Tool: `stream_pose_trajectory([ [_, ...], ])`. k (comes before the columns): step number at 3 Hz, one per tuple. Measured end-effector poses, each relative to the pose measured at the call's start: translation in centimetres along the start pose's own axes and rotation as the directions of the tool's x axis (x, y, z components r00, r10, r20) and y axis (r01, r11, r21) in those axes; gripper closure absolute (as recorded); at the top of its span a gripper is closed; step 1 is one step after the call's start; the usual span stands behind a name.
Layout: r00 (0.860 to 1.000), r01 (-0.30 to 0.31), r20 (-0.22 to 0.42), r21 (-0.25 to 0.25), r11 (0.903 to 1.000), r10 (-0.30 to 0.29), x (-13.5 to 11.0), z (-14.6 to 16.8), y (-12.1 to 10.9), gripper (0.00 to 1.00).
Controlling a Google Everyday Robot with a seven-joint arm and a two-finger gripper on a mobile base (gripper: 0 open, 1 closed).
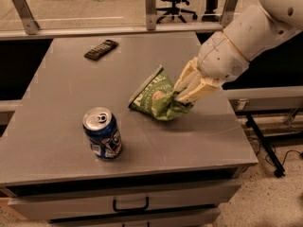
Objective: Move green jalapeno chip bag near pepsi can
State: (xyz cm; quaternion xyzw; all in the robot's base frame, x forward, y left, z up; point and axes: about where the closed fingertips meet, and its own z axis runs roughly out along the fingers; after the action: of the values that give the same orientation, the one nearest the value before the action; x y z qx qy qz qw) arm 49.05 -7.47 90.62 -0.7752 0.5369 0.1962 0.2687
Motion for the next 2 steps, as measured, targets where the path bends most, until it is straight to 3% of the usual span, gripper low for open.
stream_pose_trajectory([
  [2, 0.999, 0.024, 0.025, -0.101, 0.9946, -0.022, -1.4, 0.0, 5.1, 0.14],
])
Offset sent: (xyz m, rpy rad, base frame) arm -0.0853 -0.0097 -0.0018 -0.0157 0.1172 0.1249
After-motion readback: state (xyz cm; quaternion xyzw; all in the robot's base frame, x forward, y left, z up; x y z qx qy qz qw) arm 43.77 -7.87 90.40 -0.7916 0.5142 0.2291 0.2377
